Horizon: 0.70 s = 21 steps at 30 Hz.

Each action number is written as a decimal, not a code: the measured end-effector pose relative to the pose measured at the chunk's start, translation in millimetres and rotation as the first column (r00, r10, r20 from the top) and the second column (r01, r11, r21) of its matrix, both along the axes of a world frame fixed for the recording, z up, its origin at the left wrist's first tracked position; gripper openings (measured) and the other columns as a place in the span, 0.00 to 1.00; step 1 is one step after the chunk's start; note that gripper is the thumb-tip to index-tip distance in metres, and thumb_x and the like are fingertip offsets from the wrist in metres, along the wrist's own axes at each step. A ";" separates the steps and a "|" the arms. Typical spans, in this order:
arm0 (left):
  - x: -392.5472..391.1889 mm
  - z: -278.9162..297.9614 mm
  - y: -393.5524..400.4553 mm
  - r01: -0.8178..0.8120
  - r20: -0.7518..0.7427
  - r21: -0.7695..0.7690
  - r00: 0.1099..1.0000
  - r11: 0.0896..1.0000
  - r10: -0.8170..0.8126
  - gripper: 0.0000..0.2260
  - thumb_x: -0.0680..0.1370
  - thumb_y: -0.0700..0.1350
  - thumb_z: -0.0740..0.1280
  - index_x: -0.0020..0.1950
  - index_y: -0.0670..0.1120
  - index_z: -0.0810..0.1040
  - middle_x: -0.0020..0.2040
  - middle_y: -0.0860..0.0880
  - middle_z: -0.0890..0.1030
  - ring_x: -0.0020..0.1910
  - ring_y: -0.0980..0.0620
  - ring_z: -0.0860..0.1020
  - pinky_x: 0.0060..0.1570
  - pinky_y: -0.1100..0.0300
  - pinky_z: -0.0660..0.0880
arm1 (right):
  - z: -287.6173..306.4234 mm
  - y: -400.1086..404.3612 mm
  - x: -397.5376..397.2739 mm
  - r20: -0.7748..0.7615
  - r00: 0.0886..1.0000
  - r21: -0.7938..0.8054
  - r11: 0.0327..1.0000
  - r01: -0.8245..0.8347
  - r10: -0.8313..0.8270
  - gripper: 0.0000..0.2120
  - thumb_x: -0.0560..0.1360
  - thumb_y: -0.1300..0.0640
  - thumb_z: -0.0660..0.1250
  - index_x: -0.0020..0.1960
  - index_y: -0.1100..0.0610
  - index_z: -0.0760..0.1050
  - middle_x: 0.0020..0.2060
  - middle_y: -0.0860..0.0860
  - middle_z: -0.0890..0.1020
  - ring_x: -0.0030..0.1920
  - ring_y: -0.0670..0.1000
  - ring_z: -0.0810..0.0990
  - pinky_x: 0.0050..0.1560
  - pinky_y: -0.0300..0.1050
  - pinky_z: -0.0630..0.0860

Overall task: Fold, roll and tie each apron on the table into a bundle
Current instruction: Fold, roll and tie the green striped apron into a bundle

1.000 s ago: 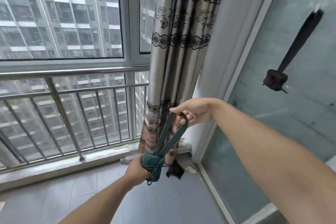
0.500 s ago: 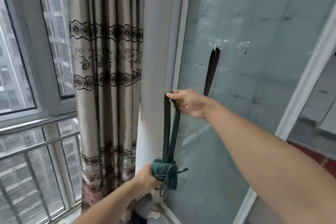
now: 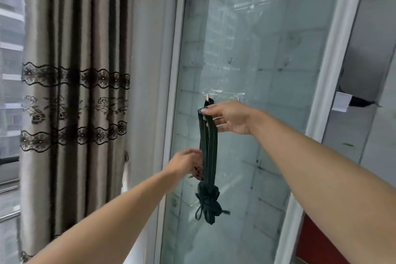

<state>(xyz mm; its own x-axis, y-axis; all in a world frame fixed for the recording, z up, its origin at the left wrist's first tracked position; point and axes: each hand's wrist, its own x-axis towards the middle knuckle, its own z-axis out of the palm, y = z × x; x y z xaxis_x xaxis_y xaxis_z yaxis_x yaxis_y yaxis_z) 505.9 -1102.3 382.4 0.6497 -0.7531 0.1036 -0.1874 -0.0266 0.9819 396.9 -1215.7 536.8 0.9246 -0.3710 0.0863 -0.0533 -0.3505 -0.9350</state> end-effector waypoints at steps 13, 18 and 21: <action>12.9 108.5 -118.2 -0.145 0.251 -0.253 0.945 0.957 0.210 0.08 0.82 0.47 0.67 0.51 0.46 0.84 0.45 0.48 0.86 0.44 0.49 0.84 0.53 0.49 0.82 | 34.1 -85.9 2.8 0.169 0.914 -0.169 0.903 0.395 -0.368 0.13 0.73 0.69 0.73 0.49 0.56 0.73 0.43 0.55 0.81 0.36 0.52 0.81 0.39 0.48 0.81; 29.2 118.4 -147.1 -0.163 0.279 -0.253 0.931 0.953 0.234 0.09 0.82 0.48 0.66 0.51 0.47 0.84 0.45 0.47 0.86 0.47 0.46 0.84 0.49 0.50 0.81 | 42.9 -103.5 10.4 0.262 0.868 -0.525 0.692 0.496 -0.423 0.07 0.71 0.66 0.72 0.43 0.54 0.80 0.41 0.54 0.84 0.43 0.55 0.86 0.43 0.49 0.85; 38.1 119.7 -160.7 -0.128 0.340 -0.247 0.917 0.961 0.209 0.09 0.82 0.48 0.66 0.53 0.45 0.84 0.44 0.48 0.85 0.43 0.50 0.83 0.44 0.56 0.79 | 45.2 -114.1 14.3 0.299 0.844 -0.636 0.566 0.524 -0.446 0.06 0.72 0.62 0.72 0.41 0.52 0.83 0.38 0.50 0.86 0.39 0.50 0.86 0.41 0.45 0.84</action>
<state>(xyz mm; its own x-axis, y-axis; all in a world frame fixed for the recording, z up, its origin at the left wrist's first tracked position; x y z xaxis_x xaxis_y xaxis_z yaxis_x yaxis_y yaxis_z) 544.0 -1262.9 502.1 0.6525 -0.5688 0.5008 -0.5401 0.1145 0.8338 411.2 -1329.8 582.1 0.5956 -0.5624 0.5736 -0.3354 -0.8229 -0.4586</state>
